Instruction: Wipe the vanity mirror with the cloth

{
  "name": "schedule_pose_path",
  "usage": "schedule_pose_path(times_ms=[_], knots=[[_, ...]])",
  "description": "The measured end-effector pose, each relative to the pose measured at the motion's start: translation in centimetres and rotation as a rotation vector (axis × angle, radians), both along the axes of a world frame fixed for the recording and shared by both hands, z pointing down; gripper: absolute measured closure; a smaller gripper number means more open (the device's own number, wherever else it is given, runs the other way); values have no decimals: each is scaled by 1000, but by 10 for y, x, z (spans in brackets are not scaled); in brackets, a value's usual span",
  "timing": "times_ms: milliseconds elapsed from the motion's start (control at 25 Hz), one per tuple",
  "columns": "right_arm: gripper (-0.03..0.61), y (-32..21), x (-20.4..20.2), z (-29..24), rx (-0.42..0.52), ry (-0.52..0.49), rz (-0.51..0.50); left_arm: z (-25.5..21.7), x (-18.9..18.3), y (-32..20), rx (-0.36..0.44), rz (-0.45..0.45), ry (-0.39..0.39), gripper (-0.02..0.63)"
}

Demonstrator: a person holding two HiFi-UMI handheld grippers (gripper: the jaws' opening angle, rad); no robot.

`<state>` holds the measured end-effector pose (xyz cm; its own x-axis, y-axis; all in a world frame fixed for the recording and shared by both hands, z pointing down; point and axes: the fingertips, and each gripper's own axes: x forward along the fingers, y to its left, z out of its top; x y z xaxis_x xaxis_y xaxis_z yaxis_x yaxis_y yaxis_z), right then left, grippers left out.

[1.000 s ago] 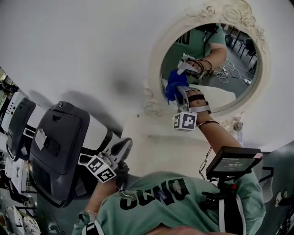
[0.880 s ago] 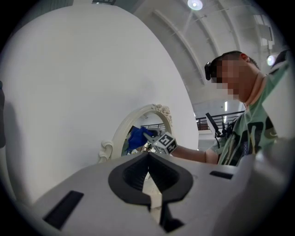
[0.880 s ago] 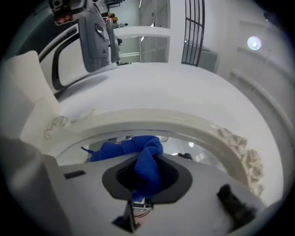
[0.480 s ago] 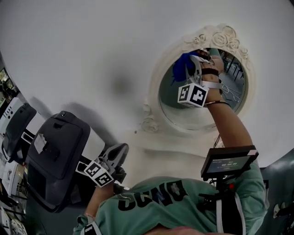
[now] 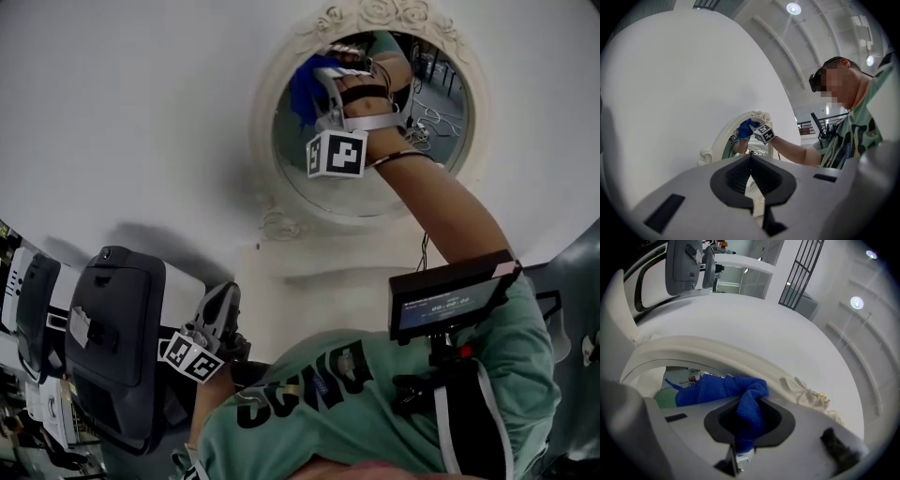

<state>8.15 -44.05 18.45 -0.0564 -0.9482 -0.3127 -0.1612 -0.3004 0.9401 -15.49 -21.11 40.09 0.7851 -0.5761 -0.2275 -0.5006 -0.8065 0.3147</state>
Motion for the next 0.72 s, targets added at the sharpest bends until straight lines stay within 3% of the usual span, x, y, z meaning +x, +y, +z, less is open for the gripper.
schedule_pose_path(times_ms=[200,400,720], knots=[[531,1,-11,66,-69,37,-14,9,6,6,-35,25,-26,603],[531,-2,-24,163,-203,47,-59,24,9,8,-94,21,-42,604],[529,6,-23,395,-585,58,-88,53,5,9,-213,9,-86,604]])
